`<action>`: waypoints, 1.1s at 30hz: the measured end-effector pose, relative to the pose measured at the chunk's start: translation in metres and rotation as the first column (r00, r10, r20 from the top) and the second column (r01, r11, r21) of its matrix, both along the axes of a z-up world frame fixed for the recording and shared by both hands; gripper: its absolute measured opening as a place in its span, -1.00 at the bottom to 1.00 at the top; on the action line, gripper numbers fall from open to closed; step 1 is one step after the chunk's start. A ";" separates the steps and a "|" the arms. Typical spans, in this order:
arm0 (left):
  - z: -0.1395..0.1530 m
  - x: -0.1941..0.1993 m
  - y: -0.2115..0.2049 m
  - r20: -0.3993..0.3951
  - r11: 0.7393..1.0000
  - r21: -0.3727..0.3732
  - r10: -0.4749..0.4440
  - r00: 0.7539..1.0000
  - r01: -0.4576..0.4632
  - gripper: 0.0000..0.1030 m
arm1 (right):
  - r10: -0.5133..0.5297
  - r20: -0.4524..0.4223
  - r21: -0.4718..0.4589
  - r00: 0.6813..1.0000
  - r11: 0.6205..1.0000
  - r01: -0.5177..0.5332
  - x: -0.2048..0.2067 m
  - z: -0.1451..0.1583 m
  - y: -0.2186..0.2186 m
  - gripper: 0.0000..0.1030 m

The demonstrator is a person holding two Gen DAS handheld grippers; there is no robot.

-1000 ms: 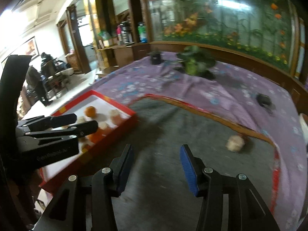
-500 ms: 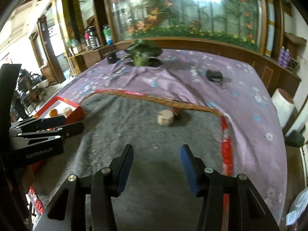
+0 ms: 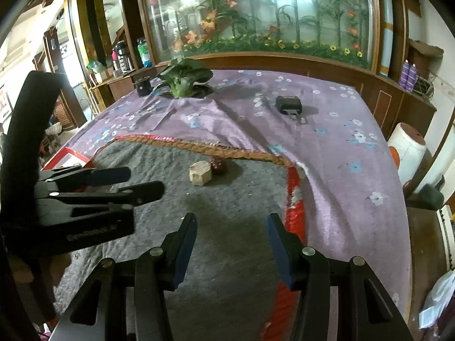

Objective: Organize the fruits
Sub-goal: 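Grasp a beige hexagonal pastry with the left tool while the right tool grasps the last red date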

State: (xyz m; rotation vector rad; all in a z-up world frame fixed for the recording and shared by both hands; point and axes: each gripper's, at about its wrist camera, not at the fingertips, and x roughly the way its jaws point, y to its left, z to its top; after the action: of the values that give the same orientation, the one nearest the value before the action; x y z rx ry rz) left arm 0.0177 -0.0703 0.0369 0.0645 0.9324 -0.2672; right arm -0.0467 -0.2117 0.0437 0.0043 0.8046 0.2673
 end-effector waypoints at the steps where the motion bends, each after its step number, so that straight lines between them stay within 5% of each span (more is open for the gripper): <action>1: -0.001 0.004 -0.004 0.001 1.000 -0.005 -0.007 1.000 0.007 0.12 | -0.007 0.000 0.001 1.000 1.000 0.007 0.002 0.000 -0.002 -0.04; 13: -0.032 0.042 -0.028 -0.056 0.997 -0.032 -0.078 0.995 0.076 0.11 | -0.026 -0.028 0.002 0.999 1.000 0.026 0.021 -0.010 -0.016 -0.04; 14: -0.031 0.043 -0.028 -0.051 0.996 -0.037 -0.080 0.995 0.078 0.08 | -0.024 -0.030 0.002 0.999 1.000 0.024 0.022 -0.010 -0.015 -0.04; 16: -0.031 0.045 -0.027 -0.039 0.997 -0.017 -0.070 0.997 0.070 -0.30 | -0.015 -0.033 -0.002 0.999 1.000 0.015 0.026 -0.010 -0.013 -0.04; 19: -0.030 0.047 -0.019 -0.046 0.996 -0.050 -0.078 0.996 0.075 -0.51 | 0.003 -0.040 0.005 0.999 1.000 -0.003 0.033 -0.009 -0.008 -0.04; 24: -0.020 0.030 -0.010 -0.014 0.997 0.034 -0.066 0.998 0.066 -0.50 | 0.048 -0.053 -0.027 0.997 0.998 -0.049 0.055 -0.010 0.009 -0.03; 30: -0.011 0.014 0.023 0.001 1.000 0.023 -0.003 1.000 0.003 -0.50 | 0.112 -0.073 0.000 0.991 0.994 -0.112 0.088 -0.023 0.030 -0.04; 33: -0.011 0.009 0.035 -0.005 0.999 0.016 0.029 1.000 -0.029 -0.50 | 0.132 -0.091 -0.033 0.987 0.990 -0.135 0.106 -0.032 0.043 -0.42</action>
State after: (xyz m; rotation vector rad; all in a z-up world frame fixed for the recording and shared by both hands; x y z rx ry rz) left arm 0.0264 -0.0349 0.0257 0.0647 0.9404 -0.2335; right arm 0.0589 -0.1683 0.0121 -0.0755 0.8993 0.3802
